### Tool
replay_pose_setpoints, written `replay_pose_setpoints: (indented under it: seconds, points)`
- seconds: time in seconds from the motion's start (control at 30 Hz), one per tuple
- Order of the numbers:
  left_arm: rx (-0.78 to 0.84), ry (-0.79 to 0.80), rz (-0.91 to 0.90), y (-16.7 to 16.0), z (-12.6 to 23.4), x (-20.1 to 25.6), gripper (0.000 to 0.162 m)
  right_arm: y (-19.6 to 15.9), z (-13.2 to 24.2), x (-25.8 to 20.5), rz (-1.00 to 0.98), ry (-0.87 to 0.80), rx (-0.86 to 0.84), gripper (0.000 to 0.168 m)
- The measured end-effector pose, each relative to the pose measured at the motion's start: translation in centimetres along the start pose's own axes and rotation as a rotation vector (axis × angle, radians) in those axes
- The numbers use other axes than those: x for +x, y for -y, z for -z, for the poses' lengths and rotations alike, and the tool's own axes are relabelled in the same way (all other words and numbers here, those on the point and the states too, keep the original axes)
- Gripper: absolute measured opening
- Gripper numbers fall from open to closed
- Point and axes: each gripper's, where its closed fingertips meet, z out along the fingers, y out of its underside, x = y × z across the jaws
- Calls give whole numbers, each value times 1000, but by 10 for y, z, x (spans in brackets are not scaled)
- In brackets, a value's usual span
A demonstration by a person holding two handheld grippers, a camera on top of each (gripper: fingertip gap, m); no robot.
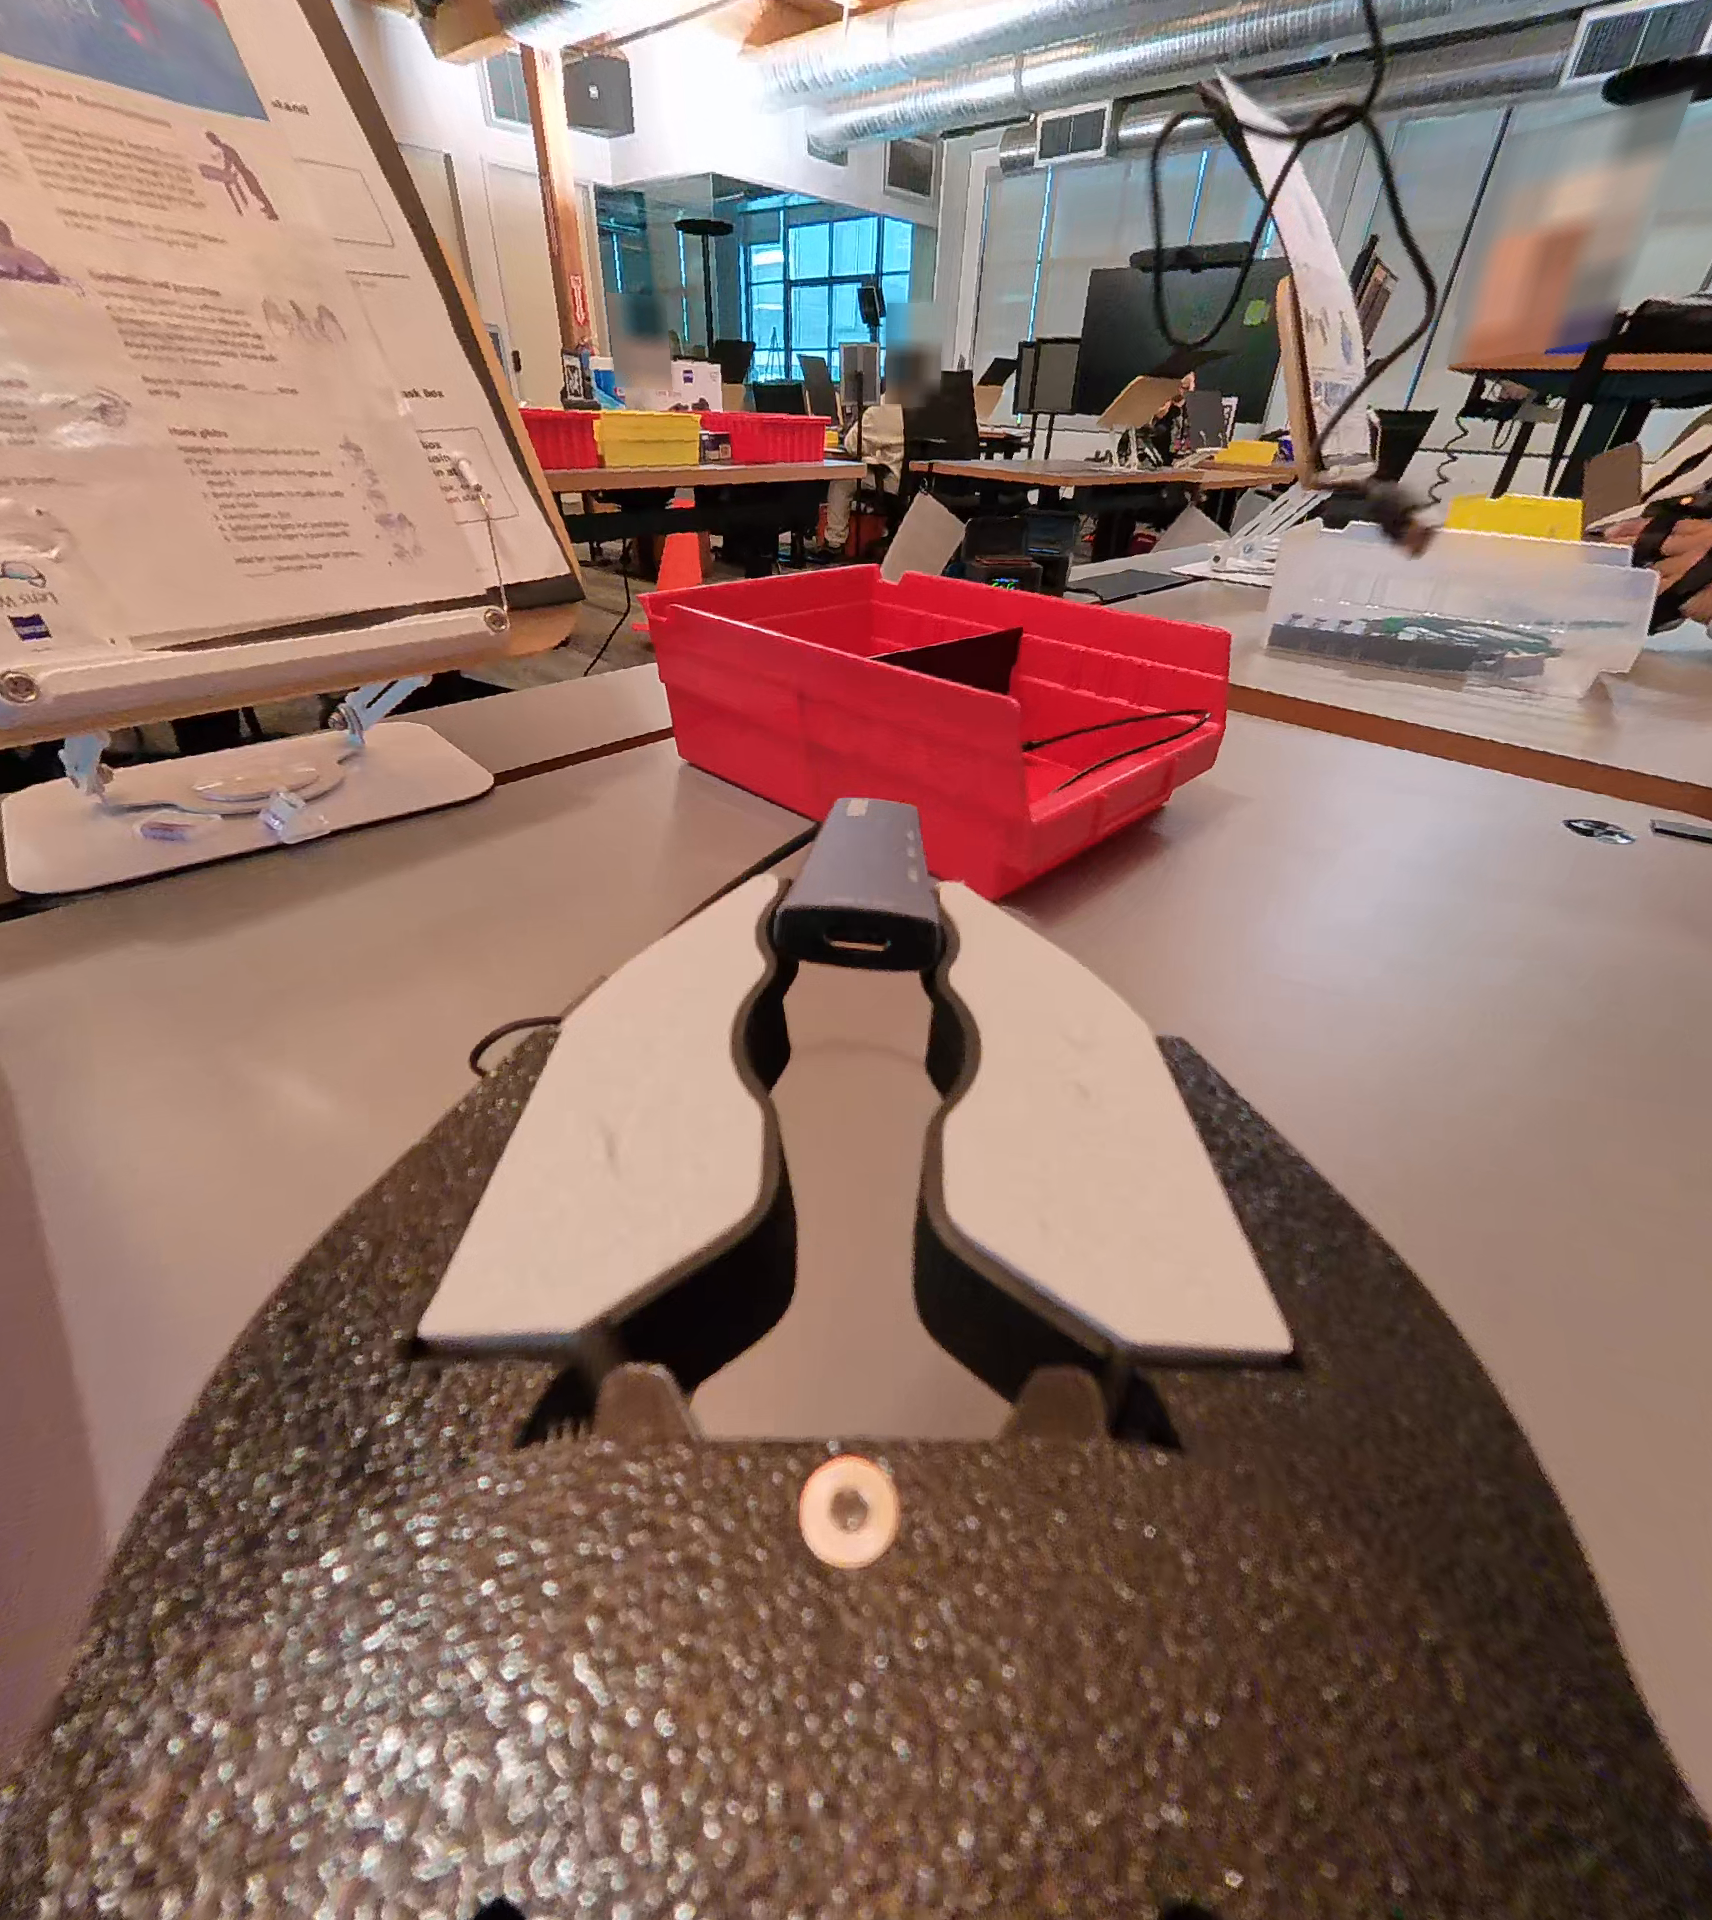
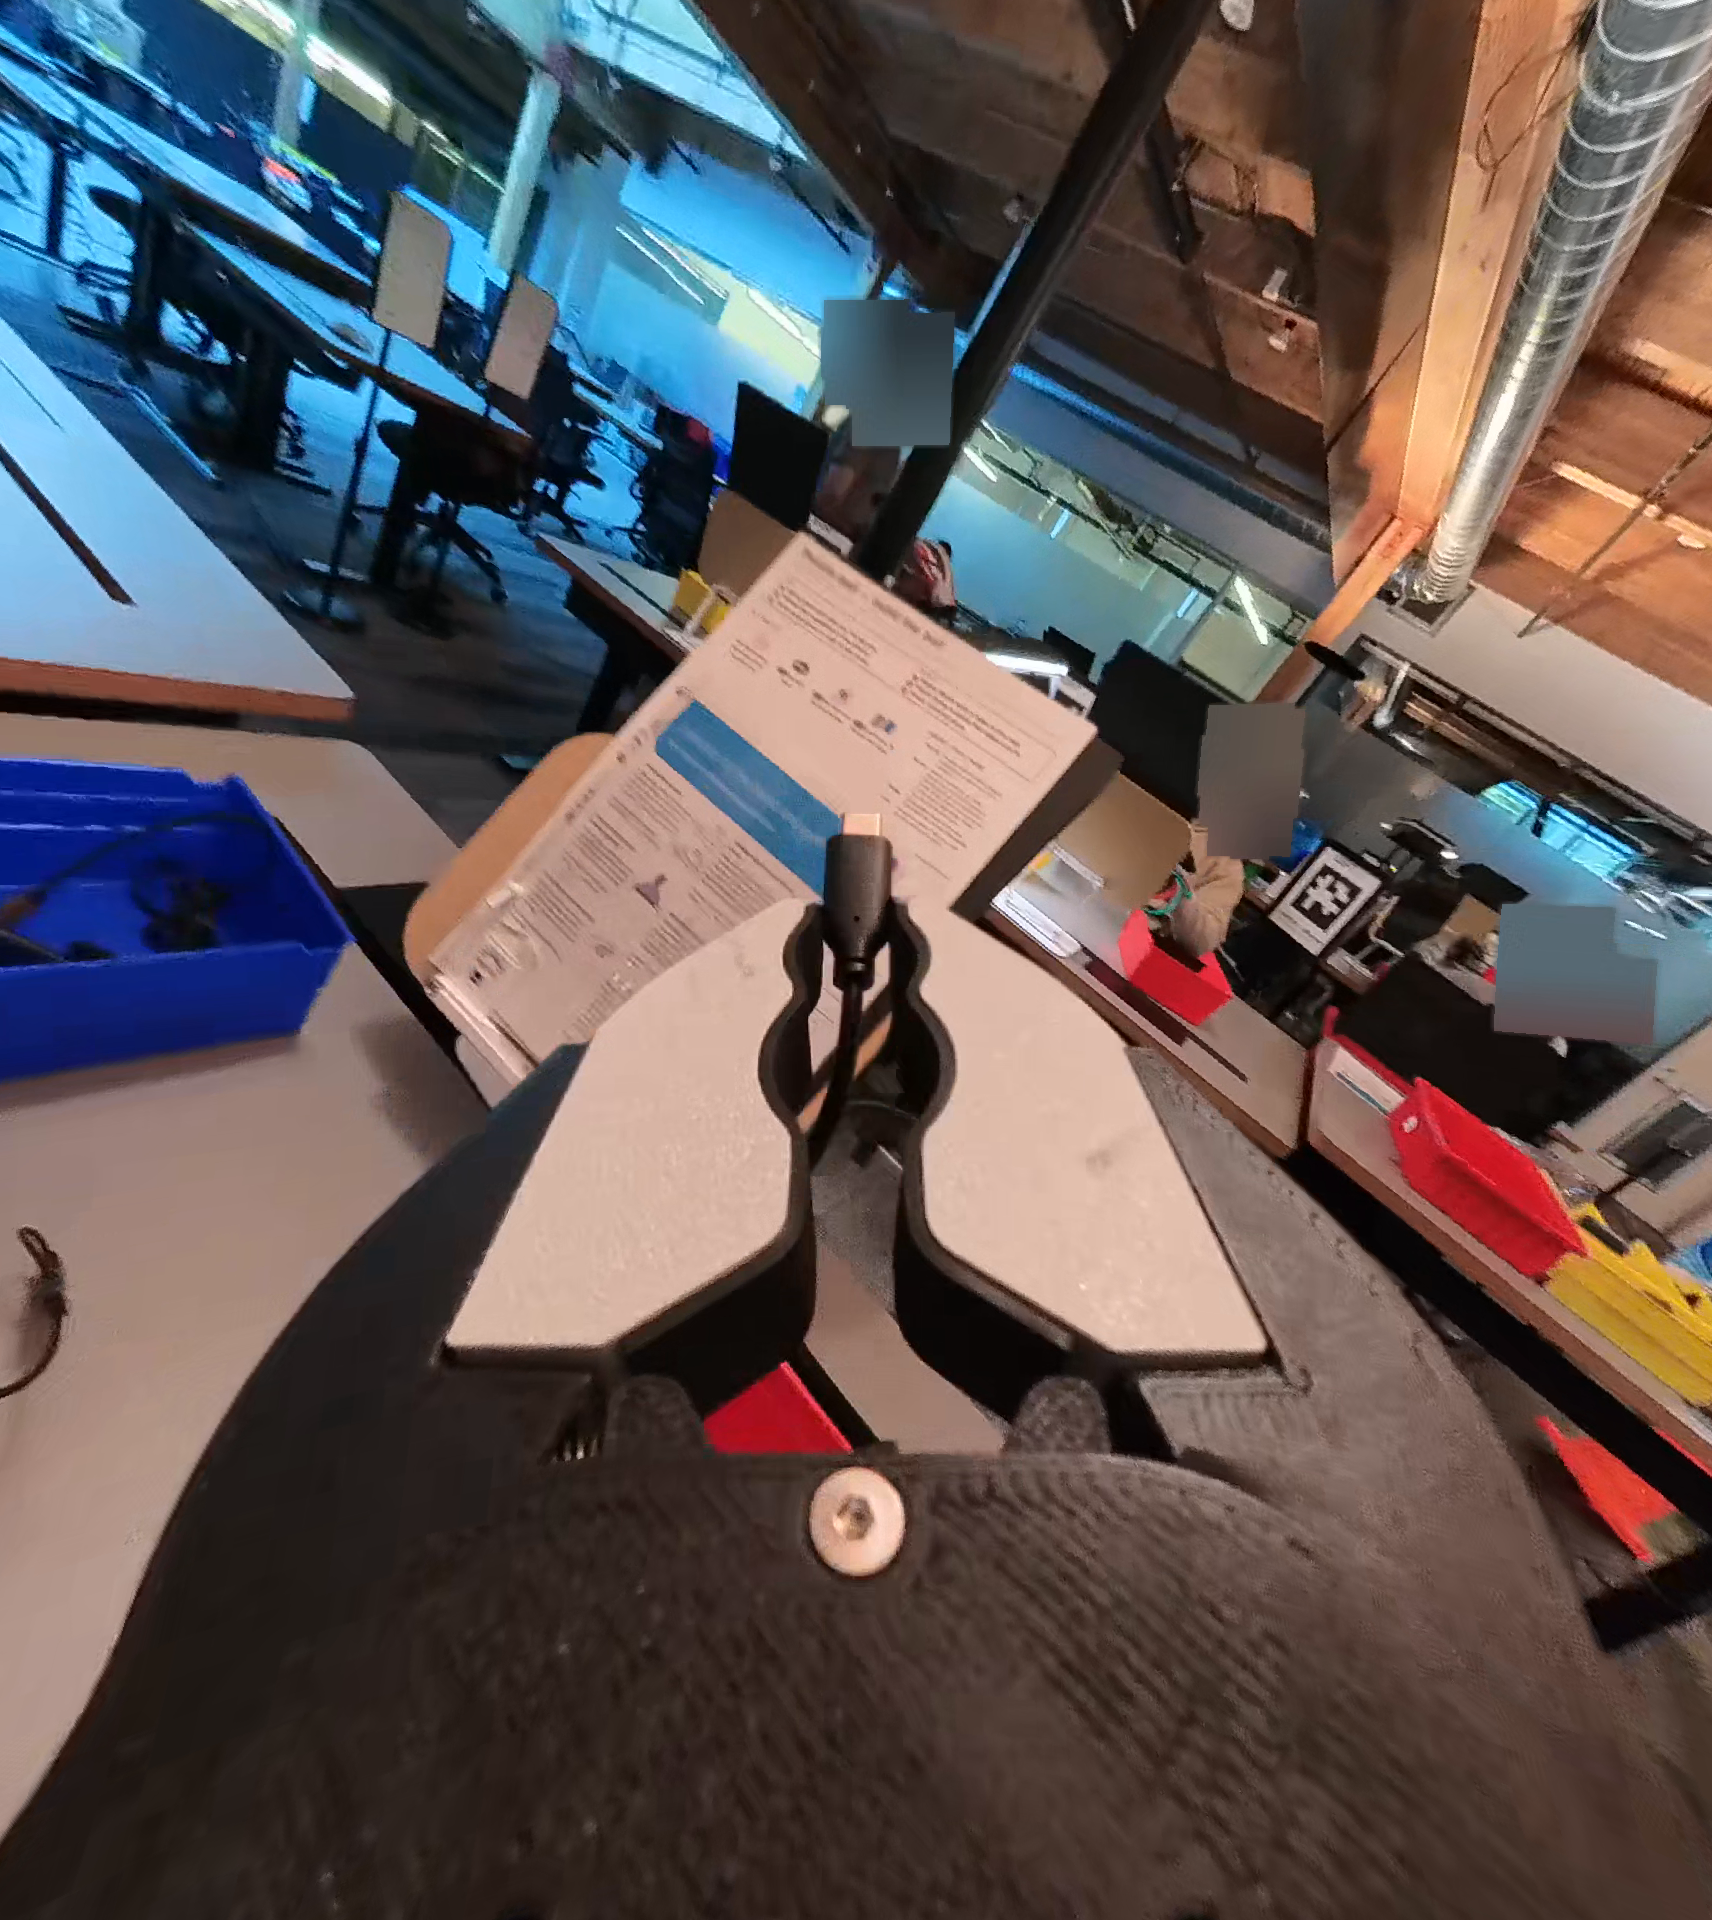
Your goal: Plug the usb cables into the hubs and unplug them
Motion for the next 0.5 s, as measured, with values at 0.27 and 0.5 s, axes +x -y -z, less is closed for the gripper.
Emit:
replay_pose_setpoints:
  seconds: [0.27, 0.5]
  points:
    - [-1, 7, 8, -1, 2, -5, 22, -102, -9, -31, -294, 26, -10, 12]
    - [3, 7, 18, -1, 3, -7, 22, -231, -1, -98, -428, 123, -238, 12]
